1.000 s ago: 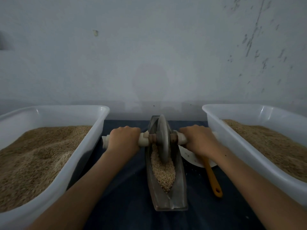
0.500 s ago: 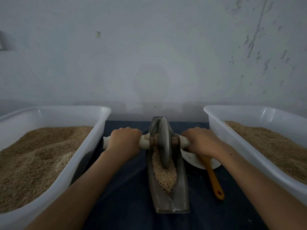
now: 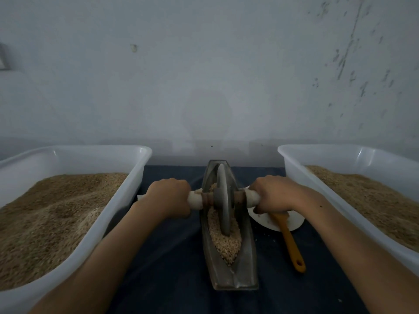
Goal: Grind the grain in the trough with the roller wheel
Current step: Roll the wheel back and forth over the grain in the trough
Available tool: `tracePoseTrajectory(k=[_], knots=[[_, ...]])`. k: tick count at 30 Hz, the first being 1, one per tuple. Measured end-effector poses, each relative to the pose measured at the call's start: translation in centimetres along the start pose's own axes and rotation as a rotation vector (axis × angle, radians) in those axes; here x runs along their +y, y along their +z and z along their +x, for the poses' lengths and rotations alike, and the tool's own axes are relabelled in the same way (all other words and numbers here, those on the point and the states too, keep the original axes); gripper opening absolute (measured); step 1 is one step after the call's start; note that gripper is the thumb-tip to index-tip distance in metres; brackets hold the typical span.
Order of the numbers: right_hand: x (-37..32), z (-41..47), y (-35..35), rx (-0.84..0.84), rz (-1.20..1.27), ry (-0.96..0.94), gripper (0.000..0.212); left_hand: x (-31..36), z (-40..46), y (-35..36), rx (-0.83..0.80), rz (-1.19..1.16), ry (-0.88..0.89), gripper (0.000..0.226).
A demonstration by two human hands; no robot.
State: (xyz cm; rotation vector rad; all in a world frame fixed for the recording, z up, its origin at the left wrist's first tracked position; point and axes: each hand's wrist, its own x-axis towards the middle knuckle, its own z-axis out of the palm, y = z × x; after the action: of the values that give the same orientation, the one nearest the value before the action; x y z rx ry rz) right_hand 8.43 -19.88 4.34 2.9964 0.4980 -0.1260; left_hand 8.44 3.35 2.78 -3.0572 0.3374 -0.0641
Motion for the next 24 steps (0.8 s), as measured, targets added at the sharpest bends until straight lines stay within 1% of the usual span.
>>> tracePoseTrajectory(k=[2, 3, 5, 8, 9, 11, 14, 17, 20, 22, 24], knots=[[0.0, 0.1, 0.2, 0.035, 0.000, -0.004, 0.011, 0.1, 0.0, 0.1, 0.013, 0.003, -0.010, 0.030], [0.0, 0.1, 0.5, 0.078, -0.010, -0.003, 0.008, 0.2, 0.0, 0.1, 0.029, 0.003, -0.018, 0.028], [0.0, 0.3, 1.0, 0.189, -0.030, 0.008, 0.014, 0.4, 0.0, 0.4, 0.100, 0.013, -0.035, 0.022], [0.0, 0.6, 1.9, 0.381, -0.032, 0.010, 0.011, 0.5, 0.0, 0.9, 0.254, 0.018, -0.053, 0.008], [0.0, 0.8, 2.2, 0.423, -0.037, 0.011, 0.010, 0.6, -0.1, 1.0, 0.282, 0.010, -0.056, 0.005], [0.0, 0.9, 2.3, 0.446, -0.047, 0.006, 0.009, 0.5, -0.2, 1.2, 0.295, -0.001, -0.051, 0.006], [0.1, 0.8, 1.7, 0.363, -0.051, -0.002, 0.010, 0.3, -0.1, 1.1, 0.247, -0.006, -0.045, 0.010], [0.3, 0.6, 0.8, 0.181, -0.025, -0.018, 0.007, 0.2, -0.1, 0.5, 0.127, 0.015, -0.029, 0.019], [0.4, 0.4, 0.3, 0.038, 0.026, -0.015, 0.015, 0.2, -0.1, 0.1, 0.050, 0.025, -0.008, 0.025], [0.6, 0.4, 0.4, 0.002, 0.067, -0.002, 0.019, 0.3, -0.1, 0.1, 0.059, 0.038, -0.003, 0.024], [0.7, 0.5, 0.7, 0.029, 0.077, 0.007, 0.016, 0.5, 0.0, 0.2, 0.101, 0.060, -0.011, 0.021]])
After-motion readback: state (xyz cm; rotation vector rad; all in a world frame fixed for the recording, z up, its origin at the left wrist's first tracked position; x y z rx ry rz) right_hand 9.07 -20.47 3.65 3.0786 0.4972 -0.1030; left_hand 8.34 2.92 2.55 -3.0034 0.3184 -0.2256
